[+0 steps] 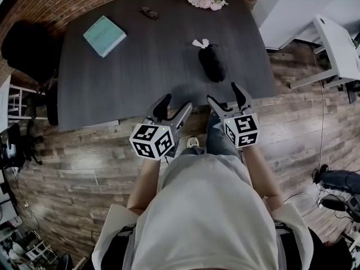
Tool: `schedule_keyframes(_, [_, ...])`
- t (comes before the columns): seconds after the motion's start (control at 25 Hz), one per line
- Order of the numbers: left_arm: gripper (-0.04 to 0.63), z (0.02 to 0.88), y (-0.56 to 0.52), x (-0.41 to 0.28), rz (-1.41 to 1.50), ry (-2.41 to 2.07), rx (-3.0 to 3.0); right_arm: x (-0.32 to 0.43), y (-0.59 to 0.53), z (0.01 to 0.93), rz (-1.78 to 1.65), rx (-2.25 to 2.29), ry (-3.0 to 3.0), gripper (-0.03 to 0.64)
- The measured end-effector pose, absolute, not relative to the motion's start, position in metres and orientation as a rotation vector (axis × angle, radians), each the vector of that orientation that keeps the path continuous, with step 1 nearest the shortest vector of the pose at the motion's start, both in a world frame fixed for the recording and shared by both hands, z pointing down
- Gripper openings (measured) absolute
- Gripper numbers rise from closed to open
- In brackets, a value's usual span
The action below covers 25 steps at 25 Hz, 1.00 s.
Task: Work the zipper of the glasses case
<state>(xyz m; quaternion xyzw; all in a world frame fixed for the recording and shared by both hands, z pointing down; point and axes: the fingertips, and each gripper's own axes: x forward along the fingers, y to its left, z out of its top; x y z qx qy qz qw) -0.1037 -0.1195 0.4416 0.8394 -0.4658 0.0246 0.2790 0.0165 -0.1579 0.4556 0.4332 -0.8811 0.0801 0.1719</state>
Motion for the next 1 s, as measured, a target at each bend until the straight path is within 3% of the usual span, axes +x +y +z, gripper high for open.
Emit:
schedule_keyframes(0.48, [0.313,0.473,-0.183,-0.109,0.106,-1.286,2.148,0.002,-0.259,0.535,0.22,1.18,-2.348,0.407])
schedule_keyframes(1.0, [0.313,0.489,-0.239,-0.095,0.114,-1.225,2.116,0.007,-0.288,0.586,0.142,1.097,-2.197,0.409])
